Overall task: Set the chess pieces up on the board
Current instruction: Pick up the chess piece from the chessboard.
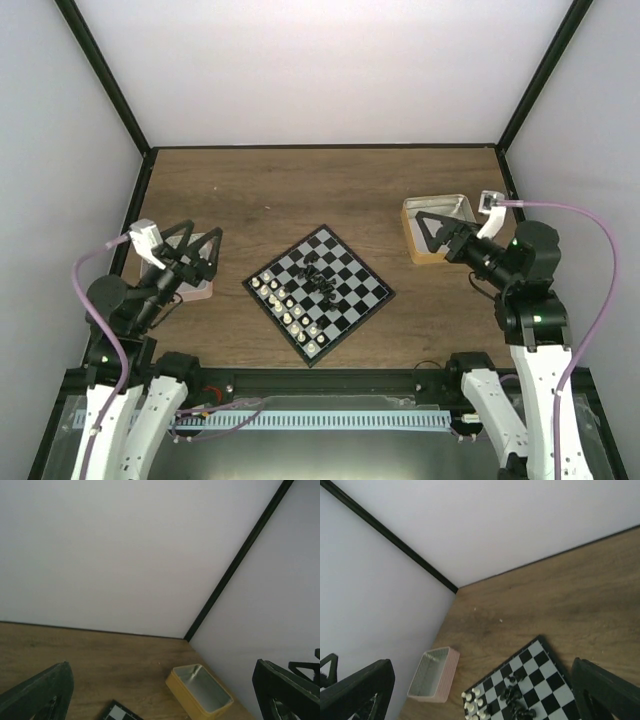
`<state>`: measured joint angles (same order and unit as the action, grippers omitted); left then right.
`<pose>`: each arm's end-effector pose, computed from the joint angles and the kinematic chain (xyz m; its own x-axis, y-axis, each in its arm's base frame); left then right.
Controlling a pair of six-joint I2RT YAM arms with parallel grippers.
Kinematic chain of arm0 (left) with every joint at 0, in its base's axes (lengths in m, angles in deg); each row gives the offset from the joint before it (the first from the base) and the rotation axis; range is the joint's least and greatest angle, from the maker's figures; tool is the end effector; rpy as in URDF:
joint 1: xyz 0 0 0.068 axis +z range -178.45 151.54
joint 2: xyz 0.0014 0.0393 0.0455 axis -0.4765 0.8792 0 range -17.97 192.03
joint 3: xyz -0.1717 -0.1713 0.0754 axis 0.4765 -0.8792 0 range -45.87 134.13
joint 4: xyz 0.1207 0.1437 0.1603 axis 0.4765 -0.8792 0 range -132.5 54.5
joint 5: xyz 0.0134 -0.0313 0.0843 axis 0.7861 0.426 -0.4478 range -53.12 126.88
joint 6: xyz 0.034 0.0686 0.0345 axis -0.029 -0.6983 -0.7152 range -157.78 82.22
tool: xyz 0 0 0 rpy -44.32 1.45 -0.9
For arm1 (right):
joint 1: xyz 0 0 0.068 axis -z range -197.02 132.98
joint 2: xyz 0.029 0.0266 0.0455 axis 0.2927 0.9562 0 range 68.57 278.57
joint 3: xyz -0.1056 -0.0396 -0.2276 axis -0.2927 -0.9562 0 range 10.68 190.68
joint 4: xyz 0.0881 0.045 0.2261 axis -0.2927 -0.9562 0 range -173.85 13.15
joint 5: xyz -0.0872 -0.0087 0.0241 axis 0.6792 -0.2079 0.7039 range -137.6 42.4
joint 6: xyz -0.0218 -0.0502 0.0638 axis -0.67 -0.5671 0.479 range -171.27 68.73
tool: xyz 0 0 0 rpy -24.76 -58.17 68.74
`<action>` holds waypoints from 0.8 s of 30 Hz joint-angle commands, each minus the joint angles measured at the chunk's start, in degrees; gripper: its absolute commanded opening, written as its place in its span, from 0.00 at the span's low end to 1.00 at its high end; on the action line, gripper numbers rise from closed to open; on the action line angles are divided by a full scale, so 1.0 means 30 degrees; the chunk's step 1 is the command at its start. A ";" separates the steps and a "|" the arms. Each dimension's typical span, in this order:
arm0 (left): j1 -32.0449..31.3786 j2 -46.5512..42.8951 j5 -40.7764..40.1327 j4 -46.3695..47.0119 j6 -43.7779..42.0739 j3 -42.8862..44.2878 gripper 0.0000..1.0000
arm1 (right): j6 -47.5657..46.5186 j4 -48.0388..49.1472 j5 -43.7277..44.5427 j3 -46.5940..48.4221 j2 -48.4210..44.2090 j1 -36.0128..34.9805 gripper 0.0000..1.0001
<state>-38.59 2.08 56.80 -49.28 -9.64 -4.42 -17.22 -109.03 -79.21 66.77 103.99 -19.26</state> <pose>0.1174 -0.0465 0.3558 -0.1198 -0.4290 -0.8953 0.5006 0.7527 -0.4276 0.1464 0.0445 0.3649 -0.4711 0.4587 -0.7534 -0.3413 0.6928 0.6352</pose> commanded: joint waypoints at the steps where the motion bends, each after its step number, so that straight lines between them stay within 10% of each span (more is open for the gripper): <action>1: 0.0165 0.0618 0.1247 0.1114 0.0809 -0.0674 1.00 | -0.1097 -0.0435 -0.1870 -0.0794 0.0974 0.0337 0.96; 10: 0.0184 0.1274 0.0351 0.1136 0.1445 -0.1949 1.00 | -0.2161 0.0130 -0.1851 -0.2291 0.3881 -0.0201 0.81; 24: 0.0185 0.4321 0.0252 0.0915 0.0534 -0.2016 1.00 | -0.0850 0.5129 0.5155 -0.1836 1.3132 -0.8840 0.58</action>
<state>-38.35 14.39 58.62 -47.62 -6.29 -10.34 -20.22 -99.02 -71.10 56.24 135.46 -40.13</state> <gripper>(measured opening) 0.997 0.606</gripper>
